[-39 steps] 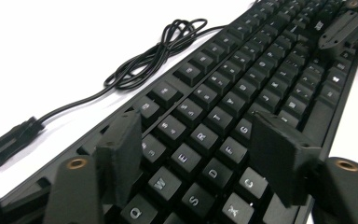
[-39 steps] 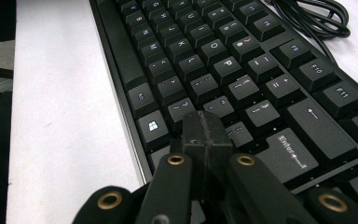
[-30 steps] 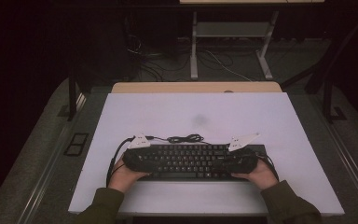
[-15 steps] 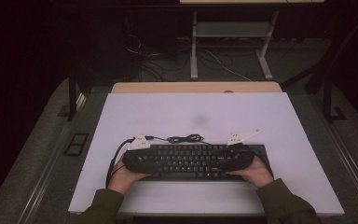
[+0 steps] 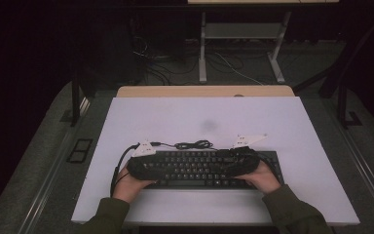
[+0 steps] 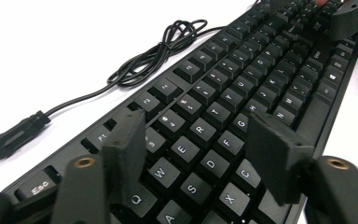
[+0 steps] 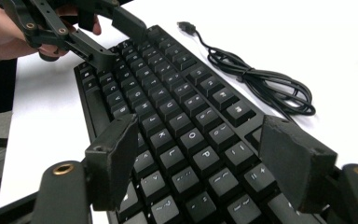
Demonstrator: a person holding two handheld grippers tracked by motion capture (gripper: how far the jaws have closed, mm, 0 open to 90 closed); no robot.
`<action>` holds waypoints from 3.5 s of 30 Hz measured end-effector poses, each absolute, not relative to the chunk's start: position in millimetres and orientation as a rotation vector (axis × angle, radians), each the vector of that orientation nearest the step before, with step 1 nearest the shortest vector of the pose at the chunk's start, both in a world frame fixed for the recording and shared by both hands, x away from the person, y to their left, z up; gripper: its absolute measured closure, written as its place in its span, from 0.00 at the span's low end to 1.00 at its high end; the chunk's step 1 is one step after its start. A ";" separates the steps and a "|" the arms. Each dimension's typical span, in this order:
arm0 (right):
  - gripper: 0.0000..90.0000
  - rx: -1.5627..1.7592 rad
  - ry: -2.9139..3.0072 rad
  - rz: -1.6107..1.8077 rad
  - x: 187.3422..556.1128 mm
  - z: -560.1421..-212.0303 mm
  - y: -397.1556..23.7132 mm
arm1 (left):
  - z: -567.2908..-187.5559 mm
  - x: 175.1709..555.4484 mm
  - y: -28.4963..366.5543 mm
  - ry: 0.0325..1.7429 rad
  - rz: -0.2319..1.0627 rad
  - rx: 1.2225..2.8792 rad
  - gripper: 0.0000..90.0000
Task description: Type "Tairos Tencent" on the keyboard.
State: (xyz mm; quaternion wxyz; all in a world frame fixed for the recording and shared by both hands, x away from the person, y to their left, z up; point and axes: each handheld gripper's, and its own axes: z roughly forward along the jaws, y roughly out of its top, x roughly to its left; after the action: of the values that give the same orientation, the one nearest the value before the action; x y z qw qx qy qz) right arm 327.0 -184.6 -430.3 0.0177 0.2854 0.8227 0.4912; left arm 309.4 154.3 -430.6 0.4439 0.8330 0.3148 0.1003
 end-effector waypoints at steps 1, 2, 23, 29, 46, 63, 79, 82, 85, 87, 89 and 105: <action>0.31 0.888 2.554 1.533 327.2 -430.1 -184.2 | -430.8 309.6 154.6 0.784 0.253 2.064 0.46; 0.30 0.889 2.552 1.536 327.3 -430.0 -183.7 | -430.8 309.6 155.0 0.788 0.256 2.061 0.49; 0.30 0.866 2.548 1.534 326.8 -430.4 -180.7 | -430.5 315.4 153.4 0.756 0.234 2.081 0.99; 0.30 0.867 2.547 1.534 326.6 -430.4 -180.2 | -433.1 318.5 151.8 0.746 0.229 2.106 0.99; 0.30 0.868 2.546 1.533 326.3 -429.6 -180.2 | -437.5 321.1 148.0 0.751 0.215 2.122 0.99; 0.30 0.863 2.543 1.535 326.5 -428.8 -179.4 | -437.8 320.7 148.0 0.754 0.210 2.126 0.99; 0.30 0.826 2.560 1.570 329.5 -428.8 -158.7 | -434.1 317.7 153.3 0.757 0.202 2.085 0.90; 0.30 0.811 2.569 1.573 330.0 -428.9 -153.7 | -434.1 317.1 154.5 0.759 0.201 2.079 0.84; 0.30 0.809 2.572 1.577 330.4 -428.9 -149.1 | -433.8 315.7 154.4 0.765 0.195 2.068 0.75; 0.30 0.808 2.576 1.582 330.6 -429.1 -146.5 | -433.2 314.1 153.4 0.763 0.198 2.064 0.71; 0.30 0.802 2.581 1.583 330.8 -429.4 -144.3 | -433.0 313.3 152.8 0.763 0.199 2.065 0.66; 0.55 0.765 2.658 1.593 328.8 -431.0 -122.8 | -435.8 313.7 150.3 0.783 0.238 2.068 0.39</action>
State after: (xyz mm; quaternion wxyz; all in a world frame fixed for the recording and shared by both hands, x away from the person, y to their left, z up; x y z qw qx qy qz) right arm 328.8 -122.8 -431.0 -0.0253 0.2397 0.8325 0.4988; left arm 313.7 150.3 -435.8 0.4428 0.8338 0.3155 0.0958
